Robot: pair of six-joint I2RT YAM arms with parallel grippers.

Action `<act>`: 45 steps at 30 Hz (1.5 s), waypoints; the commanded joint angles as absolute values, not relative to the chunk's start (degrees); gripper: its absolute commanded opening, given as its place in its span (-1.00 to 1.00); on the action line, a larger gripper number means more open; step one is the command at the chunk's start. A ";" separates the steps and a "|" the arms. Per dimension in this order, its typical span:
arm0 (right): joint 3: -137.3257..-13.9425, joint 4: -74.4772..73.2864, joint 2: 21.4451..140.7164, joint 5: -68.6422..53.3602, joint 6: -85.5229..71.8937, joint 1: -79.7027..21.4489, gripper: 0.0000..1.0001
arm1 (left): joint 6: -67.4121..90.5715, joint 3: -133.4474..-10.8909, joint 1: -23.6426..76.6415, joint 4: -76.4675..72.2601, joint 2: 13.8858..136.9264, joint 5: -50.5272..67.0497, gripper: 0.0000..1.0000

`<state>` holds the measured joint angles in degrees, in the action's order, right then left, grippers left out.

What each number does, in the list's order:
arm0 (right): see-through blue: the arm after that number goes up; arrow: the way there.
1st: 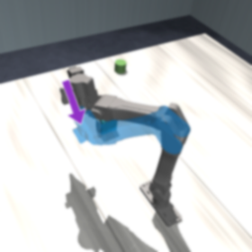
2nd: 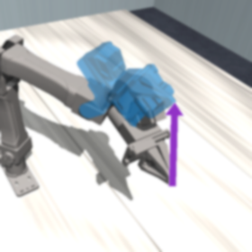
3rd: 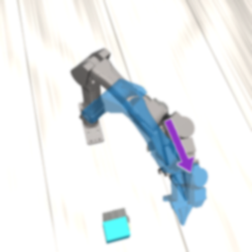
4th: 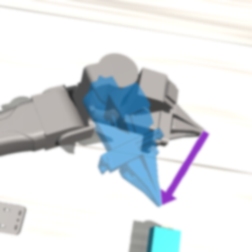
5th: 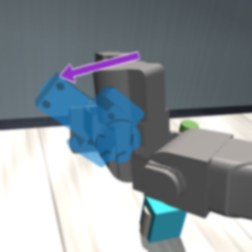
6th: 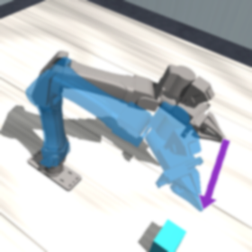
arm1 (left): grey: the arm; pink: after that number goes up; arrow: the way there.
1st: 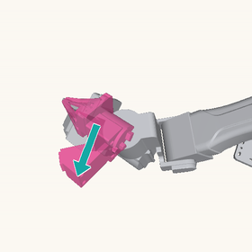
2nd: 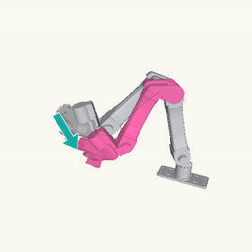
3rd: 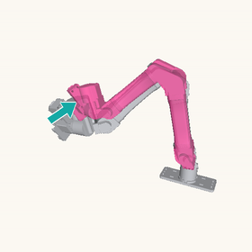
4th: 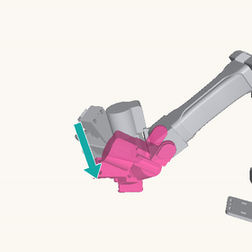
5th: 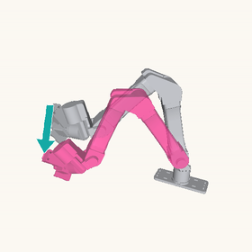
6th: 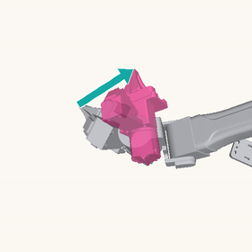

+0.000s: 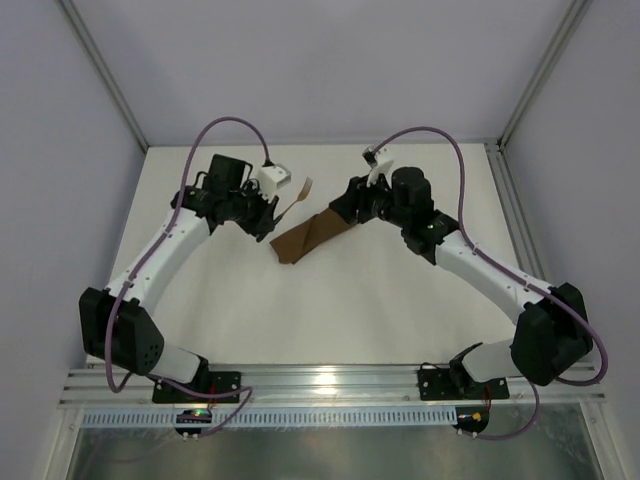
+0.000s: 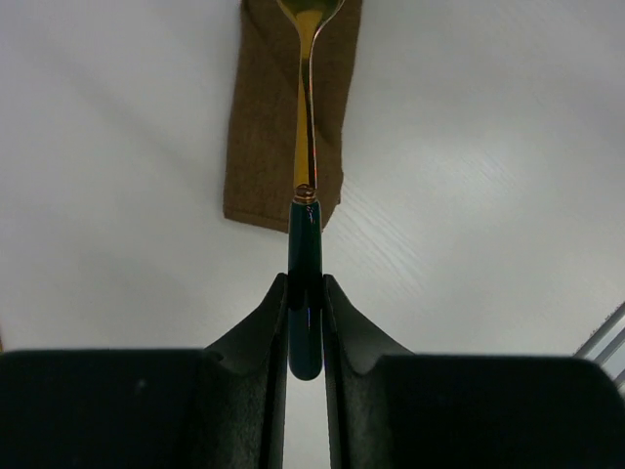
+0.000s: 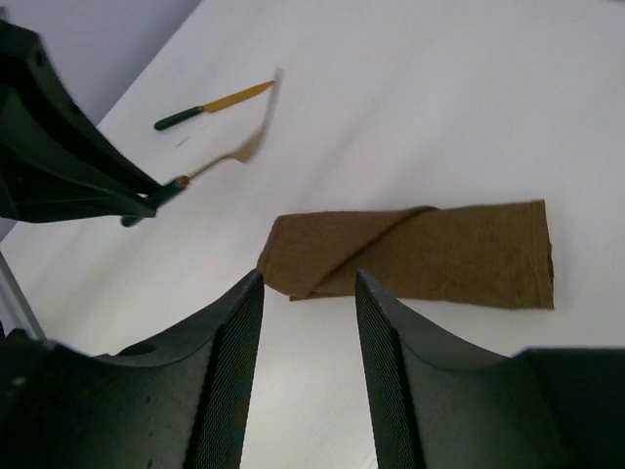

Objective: Fold the napkin into a case and place the utensils inside
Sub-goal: Pass from the left arm to the right

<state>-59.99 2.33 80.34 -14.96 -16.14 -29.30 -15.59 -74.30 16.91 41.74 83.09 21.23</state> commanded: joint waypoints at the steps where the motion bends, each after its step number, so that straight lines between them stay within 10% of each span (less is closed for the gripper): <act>1: -61.96 11.08 77.26 -21.08 -9.80 -31.37 -0.04 | -19.58 -79.00 21.26 45.51 85.60 21.44 -1.00; 8: -53.81 15.02 68.91 -40.49 27.24 -32.25 0.17 | -24.17 -85.34 26.45 51.68 88.95 24.61 -1.00; 18: -43.25 40.57 75.40 -8.20 -44.44 -34.00 -0.02 | -11.88 -84.11 33.39 41.31 85.25 18.21 -1.00; 45: -38.31 37.17 76.01 2.73 -56.60 -35.51 -0.01 | -9.49 -82.00 34.98 32.43 89.65 10.90 -1.00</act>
